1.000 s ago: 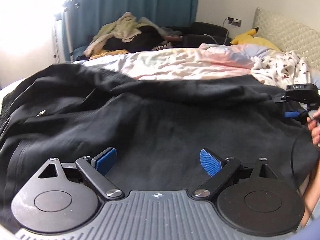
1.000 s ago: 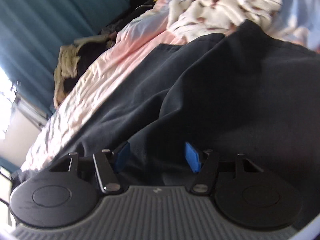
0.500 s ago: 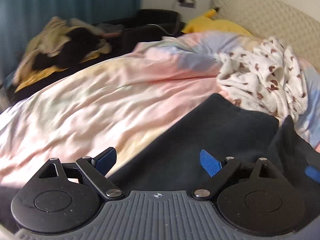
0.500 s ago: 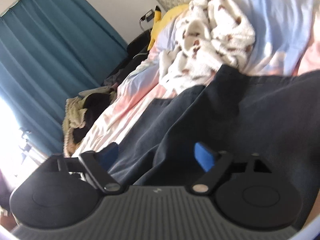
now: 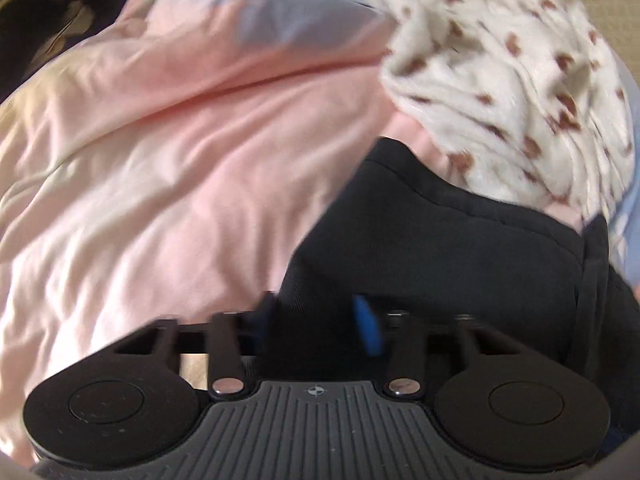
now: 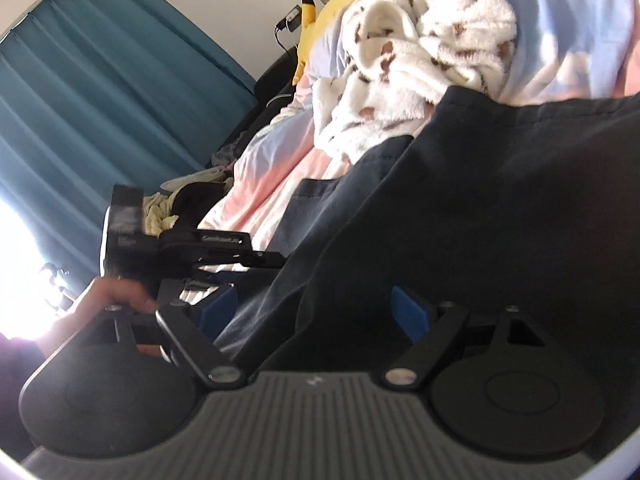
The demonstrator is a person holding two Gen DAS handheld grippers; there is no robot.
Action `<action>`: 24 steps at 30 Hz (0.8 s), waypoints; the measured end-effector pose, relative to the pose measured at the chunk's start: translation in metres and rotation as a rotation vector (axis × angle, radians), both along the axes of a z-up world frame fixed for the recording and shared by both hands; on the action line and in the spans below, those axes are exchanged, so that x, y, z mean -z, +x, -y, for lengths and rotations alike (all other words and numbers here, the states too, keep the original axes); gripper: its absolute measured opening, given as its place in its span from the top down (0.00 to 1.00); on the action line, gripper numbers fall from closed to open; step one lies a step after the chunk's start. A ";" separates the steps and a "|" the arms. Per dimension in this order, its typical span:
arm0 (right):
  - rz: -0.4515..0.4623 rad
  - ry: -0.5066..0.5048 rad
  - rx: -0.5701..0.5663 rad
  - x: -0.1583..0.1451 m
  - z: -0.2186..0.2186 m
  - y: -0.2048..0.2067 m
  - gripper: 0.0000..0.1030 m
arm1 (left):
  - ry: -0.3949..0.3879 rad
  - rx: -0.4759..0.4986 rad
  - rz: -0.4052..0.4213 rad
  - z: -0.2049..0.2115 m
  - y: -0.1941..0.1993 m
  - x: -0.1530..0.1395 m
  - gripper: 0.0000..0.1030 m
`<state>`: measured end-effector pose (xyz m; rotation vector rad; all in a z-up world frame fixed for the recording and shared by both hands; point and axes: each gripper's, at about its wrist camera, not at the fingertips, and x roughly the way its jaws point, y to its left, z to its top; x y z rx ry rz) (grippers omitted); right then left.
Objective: Fold clothes
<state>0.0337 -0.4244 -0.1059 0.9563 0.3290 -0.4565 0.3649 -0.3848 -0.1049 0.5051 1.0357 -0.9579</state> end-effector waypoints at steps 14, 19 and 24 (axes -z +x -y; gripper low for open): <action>0.027 -0.186 -0.109 -0.026 -0.050 0.022 0.17 | 0.013 0.031 0.698 0.074 0.015 -0.131 0.97; -0.015 -0.247 -0.095 -0.009 -0.046 0.039 0.17 | -0.052 -0.028 0.708 0.095 0.058 -0.094 0.72; -0.047 -0.289 -0.090 0.006 -0.042 0.053 0.17 | -0.132 -0.084 0.652 0.063 0.067 -0.072 0.19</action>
